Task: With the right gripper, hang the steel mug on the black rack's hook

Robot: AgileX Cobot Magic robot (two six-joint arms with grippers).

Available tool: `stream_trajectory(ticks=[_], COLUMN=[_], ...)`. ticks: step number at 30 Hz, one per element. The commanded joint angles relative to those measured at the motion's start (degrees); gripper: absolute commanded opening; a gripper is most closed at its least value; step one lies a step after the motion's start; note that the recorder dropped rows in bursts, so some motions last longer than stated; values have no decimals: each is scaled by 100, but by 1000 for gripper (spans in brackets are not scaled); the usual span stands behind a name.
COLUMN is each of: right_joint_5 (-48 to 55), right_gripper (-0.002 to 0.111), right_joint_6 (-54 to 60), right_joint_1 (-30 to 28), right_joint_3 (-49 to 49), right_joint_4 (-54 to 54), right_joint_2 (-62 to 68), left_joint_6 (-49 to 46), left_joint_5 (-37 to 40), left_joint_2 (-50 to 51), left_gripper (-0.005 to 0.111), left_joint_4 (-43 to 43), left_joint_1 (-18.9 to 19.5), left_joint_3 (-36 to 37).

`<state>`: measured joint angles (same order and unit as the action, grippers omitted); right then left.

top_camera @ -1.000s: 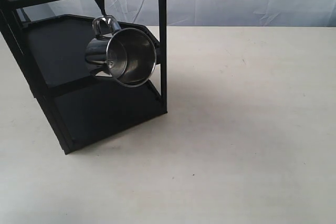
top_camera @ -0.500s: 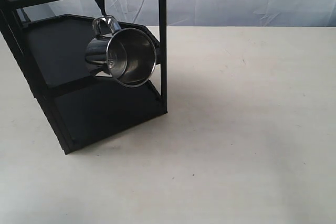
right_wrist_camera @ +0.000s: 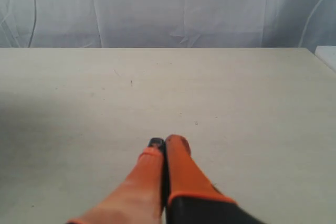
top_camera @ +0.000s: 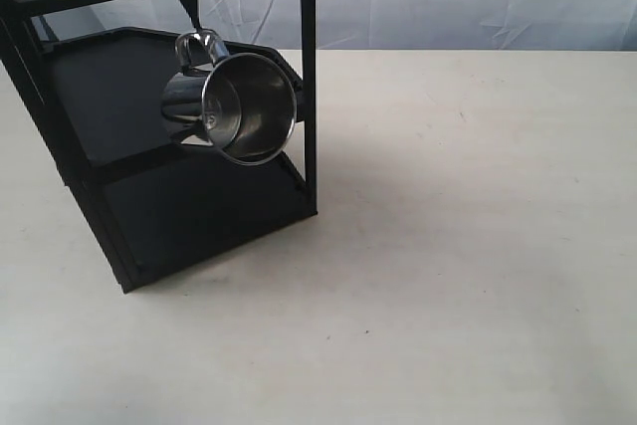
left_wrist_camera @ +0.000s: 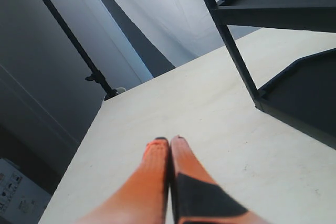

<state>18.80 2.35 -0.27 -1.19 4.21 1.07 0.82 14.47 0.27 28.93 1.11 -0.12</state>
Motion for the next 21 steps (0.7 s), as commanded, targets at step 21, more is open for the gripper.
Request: stream_trajectory(ticks=[21], right_joint_5=[30], right_gripper=[-1], right_joint_6=[-597], right_joint_1=[-22], right_joint_3=[119], right_joint_4=[-307], right_joint_2=[-79], left_joint_6=[14], left_joint_5=[-51], left_joint_2=[-27], left_gripper=[2], left_joint_4=[51], left_joint_1=[-7], left_joint_3=[12])
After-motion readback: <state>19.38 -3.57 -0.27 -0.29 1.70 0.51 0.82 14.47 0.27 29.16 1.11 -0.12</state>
